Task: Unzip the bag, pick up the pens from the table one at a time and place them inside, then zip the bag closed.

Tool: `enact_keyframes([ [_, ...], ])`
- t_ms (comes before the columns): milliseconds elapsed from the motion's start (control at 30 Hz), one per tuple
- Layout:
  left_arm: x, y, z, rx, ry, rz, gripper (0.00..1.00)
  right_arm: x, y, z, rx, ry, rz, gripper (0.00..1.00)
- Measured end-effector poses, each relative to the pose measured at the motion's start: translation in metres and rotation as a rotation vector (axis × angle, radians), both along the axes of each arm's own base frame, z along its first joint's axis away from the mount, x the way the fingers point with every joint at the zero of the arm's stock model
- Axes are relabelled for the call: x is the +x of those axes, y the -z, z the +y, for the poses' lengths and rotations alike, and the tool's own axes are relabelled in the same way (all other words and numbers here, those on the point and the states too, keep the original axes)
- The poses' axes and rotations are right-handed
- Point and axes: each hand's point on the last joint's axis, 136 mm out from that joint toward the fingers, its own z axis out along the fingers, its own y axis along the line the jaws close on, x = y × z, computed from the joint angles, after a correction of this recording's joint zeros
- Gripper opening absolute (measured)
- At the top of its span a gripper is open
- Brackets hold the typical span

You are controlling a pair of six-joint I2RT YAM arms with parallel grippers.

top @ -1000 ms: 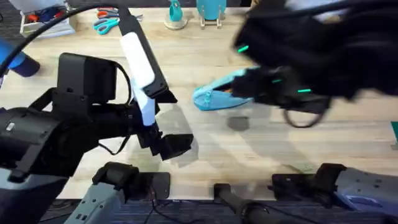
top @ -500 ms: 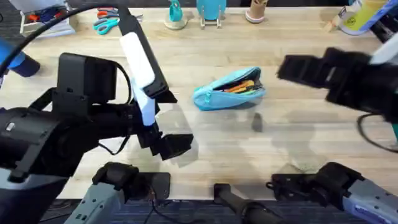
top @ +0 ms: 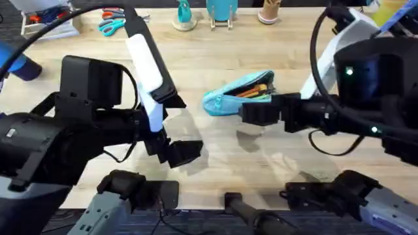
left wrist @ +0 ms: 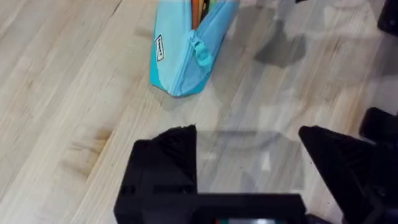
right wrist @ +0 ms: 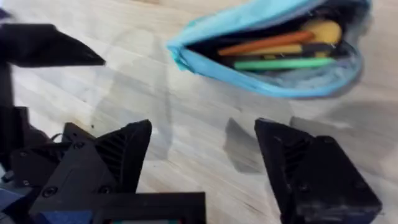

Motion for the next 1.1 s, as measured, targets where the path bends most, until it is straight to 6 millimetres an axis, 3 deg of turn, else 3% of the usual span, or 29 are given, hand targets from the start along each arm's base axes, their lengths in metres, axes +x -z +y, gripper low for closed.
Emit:
enact_keyframes([
  [467, 0.0, 0.0, 0.0, 0.0, 0.0, 0.0, 0.995, -0.011, 0.013, 0.055, -0.016, -0.17, -0.02, 0.996],
  [733, 0.0, 0.0, 0.0, 0.0, 0.0, 0.0, 0.995, 0.008, 0.024, 0.072, -0.02, -0.125, -0.035, 0.995],
  [1100, 0.0, 0.0, 0.0, 0.0, 0.0, 0.0, 0.995, 0.03, 0.042, 0.078, -0.055, -0.049, -0.045, 0.995],
])
